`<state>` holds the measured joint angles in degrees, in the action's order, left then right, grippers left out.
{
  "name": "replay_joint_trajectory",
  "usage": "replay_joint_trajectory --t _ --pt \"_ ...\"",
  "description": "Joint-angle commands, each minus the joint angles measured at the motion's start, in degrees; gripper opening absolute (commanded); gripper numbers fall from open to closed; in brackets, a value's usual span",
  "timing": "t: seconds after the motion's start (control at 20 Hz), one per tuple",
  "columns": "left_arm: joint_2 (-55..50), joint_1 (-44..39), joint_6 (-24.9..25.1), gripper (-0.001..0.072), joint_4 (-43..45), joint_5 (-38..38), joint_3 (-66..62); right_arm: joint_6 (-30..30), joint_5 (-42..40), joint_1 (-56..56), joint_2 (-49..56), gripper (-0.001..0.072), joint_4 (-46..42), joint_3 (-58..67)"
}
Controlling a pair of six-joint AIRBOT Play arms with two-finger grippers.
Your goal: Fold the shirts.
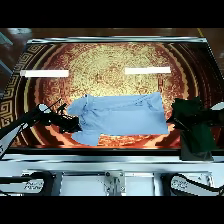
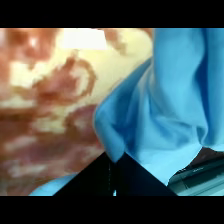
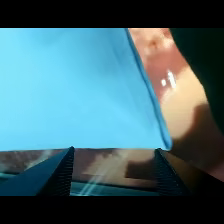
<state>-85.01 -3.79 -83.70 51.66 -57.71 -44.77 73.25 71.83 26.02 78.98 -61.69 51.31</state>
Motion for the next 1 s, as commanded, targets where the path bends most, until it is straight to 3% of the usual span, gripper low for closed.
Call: replay_joint_trajectory --t 0.0,0.65,0.7,0.75,0.85,0.9,0.95 --pt "1.57 -0.15 2.89 0.004 -0.7 -1.84 -0.13 1.29 1.22 -0.72 3.48 0.0635 -3.17 -0.02" --pt "6.1 -0.15 5.05 0.004 -0.72 -1.62 -0.15 3.52 -5.09 -7.32 9.11 0.0629 -2.78 0.0" --pt "6.16 -0.15 5.05 0.004 -0.7 -1.62 -0.33 3.52 -4.98 -8.11 9.18 0.0532 -2.78 0.0" --pt "6.21 -0.15 5.07 0.004 -0.7 -1.57 -0.81 3.48 -4.87 -8.74 9.11 0.0339 -2.64 0.0" --pt "6.21 -0.15 5.05 0.004 -0.7 -1.62 -2.78 2.82 -3.72 -9.05 9.11 0.0205 -0.81 0.04" --pt "6.21 -0.15 5.05 0.004 -0.7 -1.68 -4.13 2.47 -2.6 -9.05 9.11 0.0066 -0.02 0.07" --pt "6.36 -0.15 5.07 0.0039 -0.66 -1.68 -5.88 1.77 -1.55 -9.05 8.81 0.007 0.92 0.07"
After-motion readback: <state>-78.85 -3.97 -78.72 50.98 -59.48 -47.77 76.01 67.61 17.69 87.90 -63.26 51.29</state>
